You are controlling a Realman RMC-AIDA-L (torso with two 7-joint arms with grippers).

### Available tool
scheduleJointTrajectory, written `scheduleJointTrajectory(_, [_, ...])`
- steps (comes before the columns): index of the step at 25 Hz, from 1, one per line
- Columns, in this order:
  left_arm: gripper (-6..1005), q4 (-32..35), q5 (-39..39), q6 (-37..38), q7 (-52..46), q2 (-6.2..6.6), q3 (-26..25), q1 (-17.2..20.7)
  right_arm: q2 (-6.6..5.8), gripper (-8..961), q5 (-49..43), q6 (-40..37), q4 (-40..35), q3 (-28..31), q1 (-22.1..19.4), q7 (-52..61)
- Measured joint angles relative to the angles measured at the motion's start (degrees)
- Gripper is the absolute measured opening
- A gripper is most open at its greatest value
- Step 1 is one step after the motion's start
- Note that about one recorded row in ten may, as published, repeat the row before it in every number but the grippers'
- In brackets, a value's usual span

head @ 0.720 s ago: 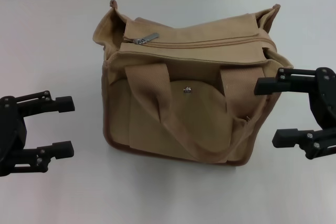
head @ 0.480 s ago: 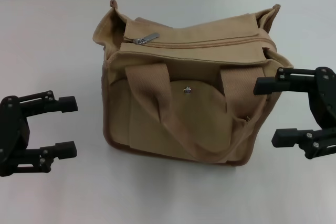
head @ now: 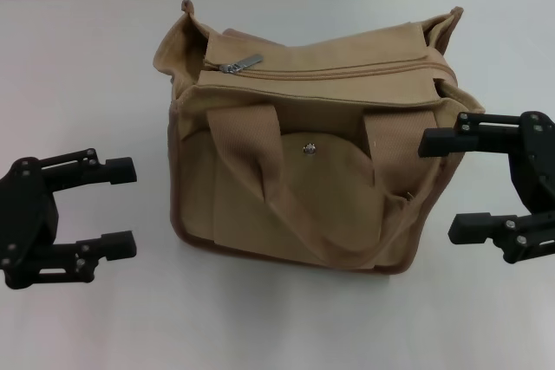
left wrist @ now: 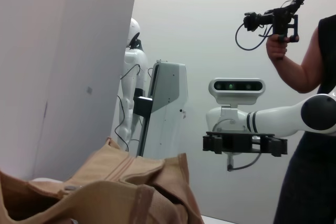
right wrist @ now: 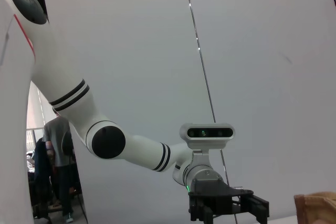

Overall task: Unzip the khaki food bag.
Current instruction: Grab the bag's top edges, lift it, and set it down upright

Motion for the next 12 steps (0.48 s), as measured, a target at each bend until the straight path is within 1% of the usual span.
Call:
scheduleJointTrajectory(1, [790, 0.0, 0.0, 0.0, 0.0, 0.0, 0.0, 0.0, 0.0, 804, 0.0, 0.0, 0.0, 0.0, 0.0, 0.0])
scheduleJointTrajectory(5, [787, 0.43, 0.0, -2.89, 0.55, -1.65, -1.75, 0.27, 0.37, 804, 0.0, 0.04, 0.0, 0.0, 0.18, 0.0])
scheduleJointTrajectory(6, [786, 0.43, 0.0, -2.89, 0.55, -1.65, -1.75, 0.27, 0.37, 804, 0.0, 0.04, 0.0, 0.0, 0.18, 0.0])
scheduleJointTrajectory(7, [786, 0.92, -0.01, -4.91, 0.59, -2.38, -2.19, 0.34, 0.41, 804, 0.0, 0.04, -0.01, 0.0, 0.24, 0.0])
scheduleJointTrajectory(10, [784, 0.92, -0.01, -4.91, 0.59, -2.38, -2.19, 0.34, 0.57, 804, 0.01, 0.06, -0.01, 0.0, 0.33, 0.0])
scheduleJointTrajectory(11, [783, 1.31, -0.01, -8.01, 0.62, -3.43, -2.33, 0.24, 0.57, 804, 0.01, 0.06, -0.01, 0.0, 0.33, 0.0])
scheduleJointTrajectory(12, [782, 1.31, -0.01, -8.01, 0.62, -3.43, -2.33, 0.24, 0.58, 804, 0.02, 0.07, 0.03, 0.0, 0.33, 0.0])
